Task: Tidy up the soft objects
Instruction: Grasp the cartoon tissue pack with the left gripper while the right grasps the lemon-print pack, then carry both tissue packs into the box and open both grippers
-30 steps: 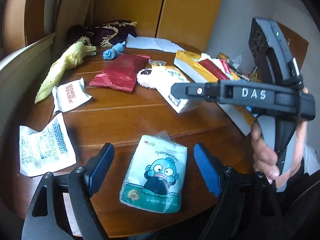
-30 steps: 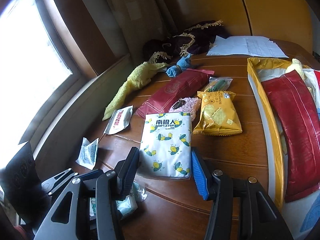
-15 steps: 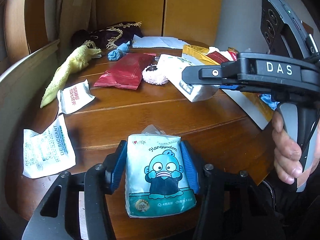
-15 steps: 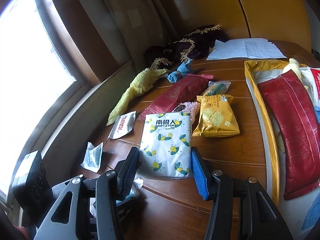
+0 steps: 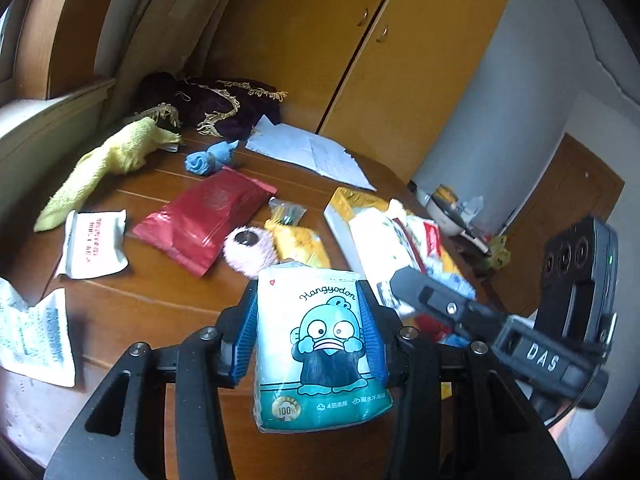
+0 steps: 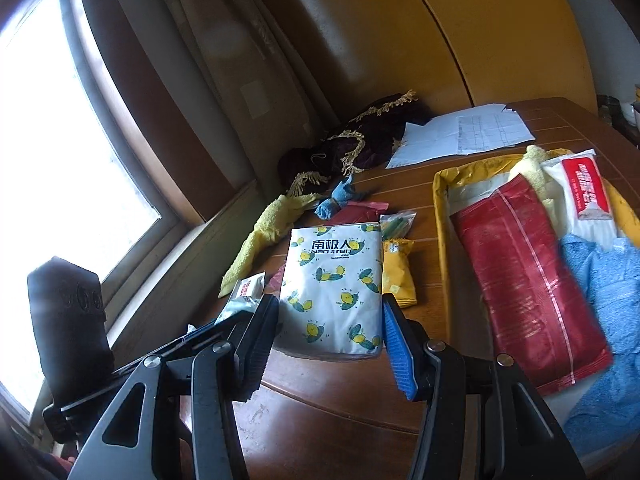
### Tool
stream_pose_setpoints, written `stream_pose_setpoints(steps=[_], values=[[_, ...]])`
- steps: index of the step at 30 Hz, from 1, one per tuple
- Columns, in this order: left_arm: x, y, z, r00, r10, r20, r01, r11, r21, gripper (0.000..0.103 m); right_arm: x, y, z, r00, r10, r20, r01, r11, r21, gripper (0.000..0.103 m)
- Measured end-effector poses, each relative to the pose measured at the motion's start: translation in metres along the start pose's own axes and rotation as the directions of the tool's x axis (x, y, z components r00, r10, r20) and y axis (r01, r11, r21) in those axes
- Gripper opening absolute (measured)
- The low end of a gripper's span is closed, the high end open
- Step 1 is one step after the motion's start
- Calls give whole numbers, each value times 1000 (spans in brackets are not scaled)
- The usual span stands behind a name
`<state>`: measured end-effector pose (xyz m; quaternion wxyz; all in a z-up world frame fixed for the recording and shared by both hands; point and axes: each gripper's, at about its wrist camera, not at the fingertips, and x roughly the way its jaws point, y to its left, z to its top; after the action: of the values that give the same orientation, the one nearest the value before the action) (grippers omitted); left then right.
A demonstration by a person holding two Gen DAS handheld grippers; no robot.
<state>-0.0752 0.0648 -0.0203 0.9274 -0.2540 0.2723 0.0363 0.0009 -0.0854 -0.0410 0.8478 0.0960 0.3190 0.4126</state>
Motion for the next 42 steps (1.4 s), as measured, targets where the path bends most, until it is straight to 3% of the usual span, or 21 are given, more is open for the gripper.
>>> stream_pose_setpoints(steps=[7, 10, 14, 17, 25, 32, 35, 38, 42], values=[[25, -52, 38, 986, -167, 4, 167, 984, -56, 44, -44, -54, 30, 990, -118, 75, 115, 993, 41, 53], [49, -73, 45, 975, -221, -36, 218, 973, -72, 44, -50, -80, 40, 979, -189, 80, 188, 982, 17, 53], [77, -91, 37, 974, -211, -87, 205, 977, -66, 44, -44, -117, 37, 964, -266, 28, 264, 963, 46, 53], [91, -95, 30, 974, -194, -117, 187, 980, -66, 44, -40, -131, 28, 969, -247, 11, 246, 966, 81, 53], [109, -98, 19, 976, -163, -145, 155, 986, -64, 44, -35, -117, 19, 968, -249, 35, 246, 966, 77, 53], [122, -99, 11, 968, -184, -168, 171, 981, -87, 44, -53, -122, 23, 944, -320, 86, 309, 944, 119, 56], [130, -98, 5, 970, -146, -194, 130, 987, -95, 45, -57, -131, 23, 946, -311, 87, 295, 943, 153, 57], [128, -99, 4, 977, -130, -169, 117, 990, -84, 49, -60, -135, 22, 946, -311, 95, 291, 940, 176, 65], [131, -103, 1, 985, -76, -152, 71, 997, -39, 51, -60, -133, 21, 945, -312, 95, 292, 939, 181, 65]])
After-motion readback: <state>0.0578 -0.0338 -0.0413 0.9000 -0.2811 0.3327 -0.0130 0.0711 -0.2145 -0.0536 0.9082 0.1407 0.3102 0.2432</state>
